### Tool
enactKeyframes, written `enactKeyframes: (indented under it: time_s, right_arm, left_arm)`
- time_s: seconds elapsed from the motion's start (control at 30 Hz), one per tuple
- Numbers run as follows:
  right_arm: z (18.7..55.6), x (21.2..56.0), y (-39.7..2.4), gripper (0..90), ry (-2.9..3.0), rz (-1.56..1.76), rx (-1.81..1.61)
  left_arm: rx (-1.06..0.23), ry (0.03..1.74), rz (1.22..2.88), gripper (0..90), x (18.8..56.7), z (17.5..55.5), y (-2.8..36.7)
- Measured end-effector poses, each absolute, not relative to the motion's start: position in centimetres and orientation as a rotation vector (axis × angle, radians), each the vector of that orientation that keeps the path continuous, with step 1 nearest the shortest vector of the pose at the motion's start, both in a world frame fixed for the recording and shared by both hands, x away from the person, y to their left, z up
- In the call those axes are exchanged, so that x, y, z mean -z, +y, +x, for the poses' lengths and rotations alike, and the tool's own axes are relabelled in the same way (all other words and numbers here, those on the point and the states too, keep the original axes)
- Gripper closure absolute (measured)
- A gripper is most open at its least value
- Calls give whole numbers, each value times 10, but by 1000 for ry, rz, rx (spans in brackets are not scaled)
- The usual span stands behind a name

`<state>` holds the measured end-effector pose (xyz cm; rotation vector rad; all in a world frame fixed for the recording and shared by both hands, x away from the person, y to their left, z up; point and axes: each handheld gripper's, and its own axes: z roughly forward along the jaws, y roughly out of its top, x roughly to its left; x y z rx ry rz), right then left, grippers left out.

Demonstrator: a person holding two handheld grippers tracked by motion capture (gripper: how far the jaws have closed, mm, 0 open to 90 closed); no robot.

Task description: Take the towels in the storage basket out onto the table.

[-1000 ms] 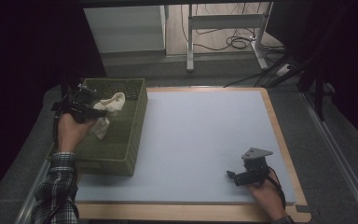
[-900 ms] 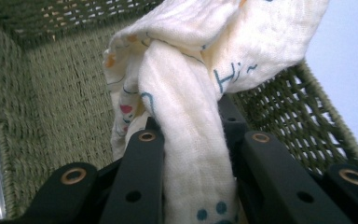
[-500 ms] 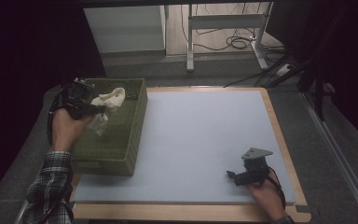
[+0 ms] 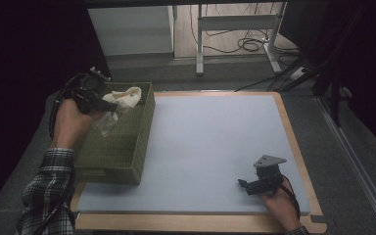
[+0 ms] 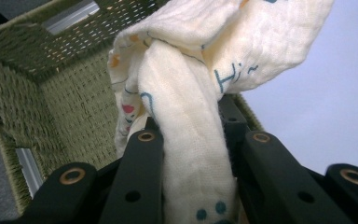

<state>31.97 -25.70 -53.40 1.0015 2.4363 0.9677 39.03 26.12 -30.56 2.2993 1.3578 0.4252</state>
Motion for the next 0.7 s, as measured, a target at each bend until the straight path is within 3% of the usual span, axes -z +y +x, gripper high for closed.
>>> enactKeyframes:
  time_s: [0.7]
  right_arm:
    - [320,534,-257,17,2437,1004,-969]
  left_arm:
    - [-400,1247,2443,753,264,394,194]
